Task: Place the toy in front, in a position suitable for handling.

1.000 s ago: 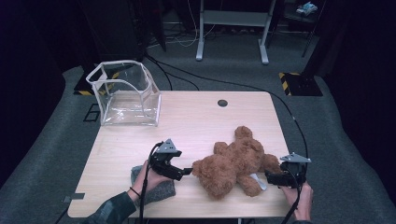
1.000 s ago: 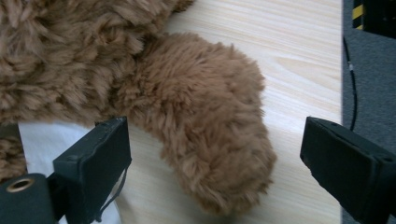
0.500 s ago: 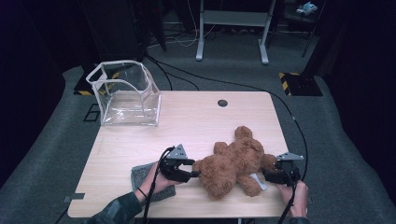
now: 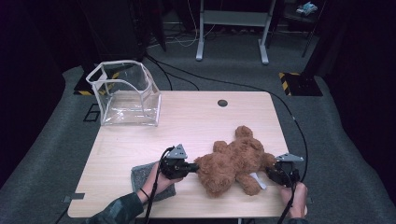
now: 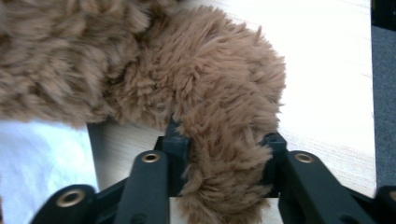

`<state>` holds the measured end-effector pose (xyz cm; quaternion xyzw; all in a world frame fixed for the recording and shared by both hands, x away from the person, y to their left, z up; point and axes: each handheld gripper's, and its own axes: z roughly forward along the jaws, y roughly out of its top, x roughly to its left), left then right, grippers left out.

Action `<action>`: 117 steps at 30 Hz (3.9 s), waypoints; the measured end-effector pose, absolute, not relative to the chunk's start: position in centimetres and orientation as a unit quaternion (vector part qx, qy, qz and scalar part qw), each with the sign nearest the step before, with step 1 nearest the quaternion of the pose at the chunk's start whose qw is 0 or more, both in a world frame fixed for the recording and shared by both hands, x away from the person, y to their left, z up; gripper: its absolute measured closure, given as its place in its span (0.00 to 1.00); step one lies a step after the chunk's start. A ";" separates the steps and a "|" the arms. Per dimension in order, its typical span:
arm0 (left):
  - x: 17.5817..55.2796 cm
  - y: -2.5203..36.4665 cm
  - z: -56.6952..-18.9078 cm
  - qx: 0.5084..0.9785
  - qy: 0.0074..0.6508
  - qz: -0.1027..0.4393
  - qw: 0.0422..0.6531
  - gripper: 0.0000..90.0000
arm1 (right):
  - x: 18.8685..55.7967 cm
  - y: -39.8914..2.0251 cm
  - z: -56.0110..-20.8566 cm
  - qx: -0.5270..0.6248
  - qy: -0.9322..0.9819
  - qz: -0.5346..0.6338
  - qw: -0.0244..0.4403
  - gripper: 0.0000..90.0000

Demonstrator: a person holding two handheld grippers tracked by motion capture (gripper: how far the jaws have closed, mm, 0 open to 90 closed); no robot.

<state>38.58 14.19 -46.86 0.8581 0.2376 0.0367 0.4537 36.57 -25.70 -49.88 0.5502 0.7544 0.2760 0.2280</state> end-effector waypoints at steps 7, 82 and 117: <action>38.6 14.8 -46.4 0.851 0.239 0.056 0.464 0.99 | 35.9 -25.4 -49.5 0.536 0.752 0.289 0.252 0.77; 50.4 23.5 -45.1 0.849 0.341 0.195 0.353 1.00 | 40.2 -13.9 -48.9 0.468 0.782 0.335 0.239 0.77; 40.2 26.9 -45.7 0.846 0.360 0.140 0.369 0.10 | 36.1 -23.1 -51.9 0.561 0.737 0.322 0.194 0.00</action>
